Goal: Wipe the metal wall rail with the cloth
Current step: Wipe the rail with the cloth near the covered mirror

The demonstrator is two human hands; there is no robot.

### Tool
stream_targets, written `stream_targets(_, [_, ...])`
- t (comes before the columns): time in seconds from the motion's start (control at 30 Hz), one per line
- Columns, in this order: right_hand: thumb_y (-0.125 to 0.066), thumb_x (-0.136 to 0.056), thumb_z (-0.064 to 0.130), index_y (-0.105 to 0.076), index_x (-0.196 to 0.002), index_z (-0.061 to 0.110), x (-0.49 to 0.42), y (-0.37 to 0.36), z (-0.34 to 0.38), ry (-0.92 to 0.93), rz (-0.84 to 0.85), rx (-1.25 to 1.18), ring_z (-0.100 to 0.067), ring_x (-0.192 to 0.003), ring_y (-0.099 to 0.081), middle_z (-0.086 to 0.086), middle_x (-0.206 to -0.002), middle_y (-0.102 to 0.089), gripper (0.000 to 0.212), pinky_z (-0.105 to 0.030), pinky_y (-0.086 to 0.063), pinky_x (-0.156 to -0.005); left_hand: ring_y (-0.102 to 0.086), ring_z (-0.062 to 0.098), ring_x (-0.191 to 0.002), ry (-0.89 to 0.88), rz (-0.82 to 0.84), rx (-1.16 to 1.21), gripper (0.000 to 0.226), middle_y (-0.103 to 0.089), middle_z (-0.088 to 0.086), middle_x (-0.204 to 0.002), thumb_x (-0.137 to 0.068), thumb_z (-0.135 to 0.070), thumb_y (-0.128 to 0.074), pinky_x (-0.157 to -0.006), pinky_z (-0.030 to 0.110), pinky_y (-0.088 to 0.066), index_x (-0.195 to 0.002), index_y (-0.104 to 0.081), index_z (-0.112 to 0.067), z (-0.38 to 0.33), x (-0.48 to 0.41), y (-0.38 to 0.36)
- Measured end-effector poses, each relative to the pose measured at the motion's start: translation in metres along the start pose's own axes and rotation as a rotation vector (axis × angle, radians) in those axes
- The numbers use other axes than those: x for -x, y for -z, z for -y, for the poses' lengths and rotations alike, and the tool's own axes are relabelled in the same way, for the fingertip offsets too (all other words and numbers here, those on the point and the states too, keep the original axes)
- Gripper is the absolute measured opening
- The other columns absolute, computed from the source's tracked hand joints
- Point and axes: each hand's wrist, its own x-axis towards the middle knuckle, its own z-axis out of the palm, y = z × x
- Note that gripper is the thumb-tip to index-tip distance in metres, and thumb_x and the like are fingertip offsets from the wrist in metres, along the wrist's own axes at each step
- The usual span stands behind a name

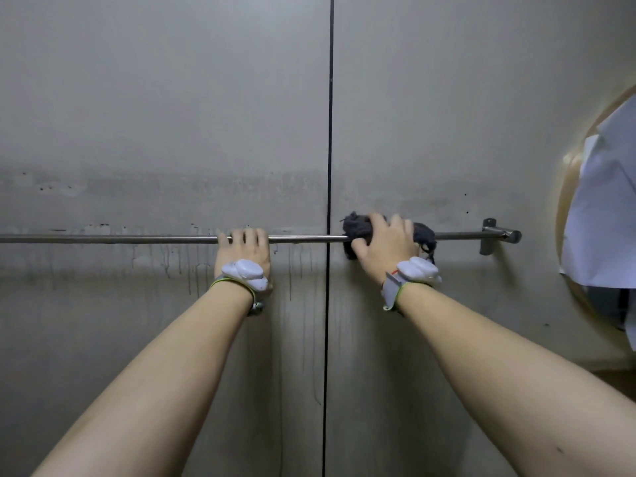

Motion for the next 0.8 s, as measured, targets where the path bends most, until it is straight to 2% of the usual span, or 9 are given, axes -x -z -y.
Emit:
stream_targets(0.07, [-0.056,-0.079,0.034,-0.049,-0.130,0.025,-0.009,0.012,-0.028,-0.220,-0.050,-0.075,-0.036,-0.120,-0.038,-0.017,-0.121,-0.047,0.052,-0.044,-0.040,-0.091,-0.048,0.028,-0.109,-0.002,-0.010,0.002,0.067,-0.050,0.010,-0.122,-0.078,-0.049,-0.055,-0.098,0.044,-0.036,-0.127,-0.038,-0.007,-0.001,-0.003,0.001])
stream_targets(0.13, [-0.058,-0.079,0.029,-0.056,-0.123,0.022,-0.015,0.021,-0.046,-0.406,-0.143,-0.267,-0.036,-0.119,-0.041,-0.017,-0.126,-0.041,0.045,-0.036,-0.035,-0.097,-0.048,0.029,-0.110,-0.003,-0.001,0.000,0.073,-0.049,0.011,-0.123,-0.077,-0.054,-0.054,-0.100,0.046,-0.035,-0.128,-0.038,-0.006,-0.002,-0.003,0.000])
stream_targets(0.2, [-0.057,-0.080,0.025,-0.059,-0.113,0.018,-0.019,0.024,-0.044,-0.528,-0.229,-0.443,-0.033,-0.112,-0.046,-0.013,-0.129,-0.039,0.033,-0.028,-0.034,-0.087,-0.048,0.030,-0.111,-0.004,-0.007,-0.005,0.076,-0.048,0.012,-0.124,-0.076,-0.056,-0.053,-0.102,0.049,-0.034,-0.130,-0.036,-0.005,-0.002,-0.001,-0.002])
stream_targets(0.27, [-0.054,-0.082,0.023,-0.052,-0.113,0.018,-0.019,0.020,-0.026,-0.653,-0.295,-0.554,-0.032,-0.111,-0.047,-0.012,-0.131,-0.039,0.032,-0.027,-0.028,-0.080,-0.048,0.030,-0.111,-0.008,-0.023,0.012,0.075,-0.049,0.011,-0.123,-0.076,-0.055,-0.053,-0.102,0.049,-0.034,-0.129,-0.037,-0.005,0.000,0.001,-0.003])
stream_targets(0.37, [-0.049,-0.086,0.018,-0.042,-0.126,0.018,-0.008,0.005,0.009,-0.887,-0.352,-0.715,-0.035,-0.111,-0.050,-0.018,-0.135,-0.039,0.041,-0.031,-0.031,-0.085,-0.048,0.029,-0.110,-0.045,-0.036,0.013,0.073,-0.048,0.011,-0.123,-0.077,-0.053,-0.053,-0.100,0.047,-0.033,-0.130,-0.036,-0.006,0.006,0.003,-0.003])
stream_targets(0.5, [-0.050,-0.089,0.014,-0.031,-0.137,0.009,0.004,-0.013,0.072,-0.996,-0.436,-1.046,-0.036,-0.109,-0.053,-0.019,-0.136,-0.040,0.052,-0.030,-0.037,-0.087,-0.047,0.028,-0.109,-0.097,-0.029,0.018,0.070,-0.048,0.008,-0.122,-0.077,-0.049,-0.056,-0.098,0.045,-0.033,-0.130,-0.036,-0.008,0.014,0.002,-0.004])
stream_targets(0.6, [-0.052,-0.088,0.023,-0.030,-0.134,0.001,0.009,-0.026,0.115,-1.122,-0.313,-1.157,-0.038,-0.106,-0.056,-0.021,-0.129,-0.047,0.055,-0.036,-0.045,-0.092,-0.047,0.028,-0.110,-0.135,-0.020,0.031,0.069,-0.048,0.010,-0.123,-0.079,-0.043,-0.057,-0.097,0.044,-0.033,-0.133,-0.033,-0.007,0.018,0.001,-0.003])
stream_targets(0.7, [-0.049,-0.090,0.028,-0.040,-0.120,-0.002,0.023,-0.035,0.148,-1.209,-0.025,-1.371,-0.031,-0.084,-0.055,-0.010,-0.108,-0.051,0.044,-0.037,-0.055,-0.064,-0.047,0.031,-0.112,-0.156,-0.061,0.041,0.058,-0.048,0.012,-0.126,-0.088,-0.035,-0.049,-0.099,0.045,-0.033,-0.135,-0.033,-0.005,0.021,0.003,-0.003])
stream_targets(0.8, [-0.048,-0.090,0.025,-0.039,-0.108,0.004,0.025,-0.032,0.157,-1.204,-0.011,-1.477,-0.031,-0.091,-0.045,-0.010,-0.104,-0.039,0.029,-0.046,-0.055,-0.064,-0.046,0.032,-0.115,-0.168,-0.072,0.044,0.055,-0.047,0.013,-0.129,-0.091,-0.033,-0.044,-0.100,0.046,-0.033,-0.136,-0.031,-0.005,0.022,0.005,-0.001])
